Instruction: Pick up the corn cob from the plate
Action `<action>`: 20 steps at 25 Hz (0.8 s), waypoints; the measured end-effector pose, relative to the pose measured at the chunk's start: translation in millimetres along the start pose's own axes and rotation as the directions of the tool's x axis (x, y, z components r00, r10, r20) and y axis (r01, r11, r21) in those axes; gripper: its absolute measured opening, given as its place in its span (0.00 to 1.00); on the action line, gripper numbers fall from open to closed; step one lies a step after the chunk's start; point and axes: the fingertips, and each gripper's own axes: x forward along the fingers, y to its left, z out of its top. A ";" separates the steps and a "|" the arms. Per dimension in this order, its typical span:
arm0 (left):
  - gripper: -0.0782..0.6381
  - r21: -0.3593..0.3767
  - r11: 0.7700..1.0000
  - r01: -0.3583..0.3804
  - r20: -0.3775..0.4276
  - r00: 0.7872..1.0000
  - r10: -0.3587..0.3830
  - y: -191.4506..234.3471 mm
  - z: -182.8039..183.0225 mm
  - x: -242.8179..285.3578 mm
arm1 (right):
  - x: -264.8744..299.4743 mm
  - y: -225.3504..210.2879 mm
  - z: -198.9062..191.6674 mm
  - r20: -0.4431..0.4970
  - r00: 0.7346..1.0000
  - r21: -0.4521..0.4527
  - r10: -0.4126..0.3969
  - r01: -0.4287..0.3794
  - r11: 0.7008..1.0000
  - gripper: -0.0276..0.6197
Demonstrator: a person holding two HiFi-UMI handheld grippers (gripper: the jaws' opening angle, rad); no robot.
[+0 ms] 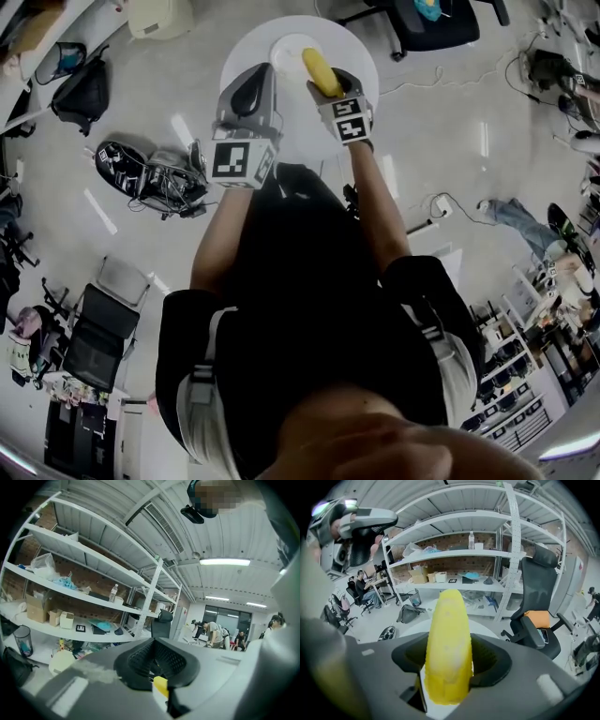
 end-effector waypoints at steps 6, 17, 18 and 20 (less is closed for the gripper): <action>0.11 0.029 0.999 0.019 0.035 0.999 -0.020 -16.7 18.7 -5.9 | -22.7 -0.7 5.5 0.039 0.999 0.024 -0.021 0.020 1.000 0.45; 0.11 0.072 0.996 0.049 0.084 0.995 -0.055 -41.0 45.1 -20.3 | -65.3 9.4 28.0 0.122 0.992 0.002 -0.036 0.036 0.999 0.45; 0.11 0.075 0.996 0.053 0.089 0.994 -0.060 -44.3 47.4 -21.9 | -69.5 10.8 31.4 0.137 0.990 0.003 -0.031 0.031 1.000 0.45; 0.11 0.081 0.995 0.064 0.099 0.993 -0.072 -51.2 52.1 -24.9 | -77.7 13.2 37.7 0.163 0.986 0.012 -0.025 0.023 1.000 0.45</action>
